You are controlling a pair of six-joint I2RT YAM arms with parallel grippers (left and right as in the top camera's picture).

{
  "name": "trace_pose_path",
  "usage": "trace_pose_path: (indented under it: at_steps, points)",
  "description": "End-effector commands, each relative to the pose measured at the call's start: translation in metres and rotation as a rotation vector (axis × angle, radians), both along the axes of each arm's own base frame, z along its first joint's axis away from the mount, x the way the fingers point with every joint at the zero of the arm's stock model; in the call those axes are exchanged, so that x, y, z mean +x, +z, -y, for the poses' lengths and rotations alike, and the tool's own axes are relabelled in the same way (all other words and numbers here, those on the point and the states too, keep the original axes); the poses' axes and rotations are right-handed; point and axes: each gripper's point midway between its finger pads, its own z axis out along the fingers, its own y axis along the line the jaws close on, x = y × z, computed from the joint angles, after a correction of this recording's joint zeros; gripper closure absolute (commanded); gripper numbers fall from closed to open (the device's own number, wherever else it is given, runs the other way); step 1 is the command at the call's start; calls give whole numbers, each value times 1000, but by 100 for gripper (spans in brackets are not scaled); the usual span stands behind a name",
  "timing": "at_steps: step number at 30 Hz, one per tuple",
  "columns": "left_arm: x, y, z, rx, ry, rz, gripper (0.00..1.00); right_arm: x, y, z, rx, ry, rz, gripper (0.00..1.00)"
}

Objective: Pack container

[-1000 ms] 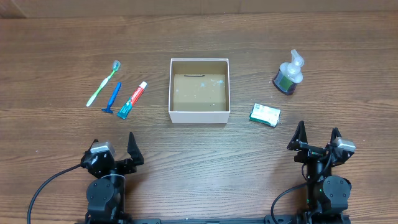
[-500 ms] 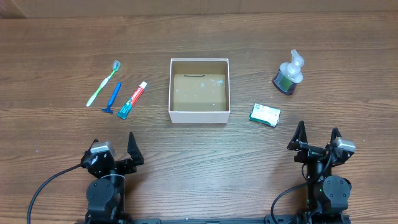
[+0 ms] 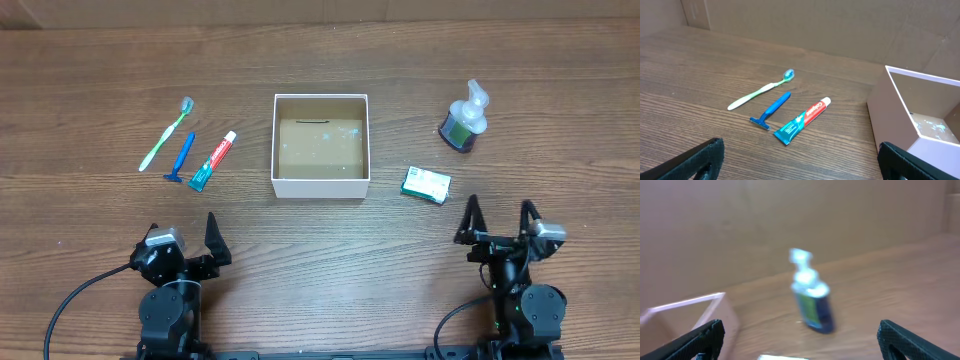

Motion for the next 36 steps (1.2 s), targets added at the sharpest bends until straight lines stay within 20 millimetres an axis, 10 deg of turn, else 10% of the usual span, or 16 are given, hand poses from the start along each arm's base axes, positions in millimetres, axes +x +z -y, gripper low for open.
trace_pose_path:
  at_steps: [1,8,19,36]
  points:
    - [0,2,0,5,-1,9,0,-6,32,-30,3,179,96,0]
    - [0,2,0,5,-1,9,0,5,79,-46,-25,274,-4,0]
    - [0,1,0,5,-1,9,0,109,121,-49,-71,321,-565,0]
    - [0,2,0,5,-1,9,0,200,23,-14,-235,176,-779,1]
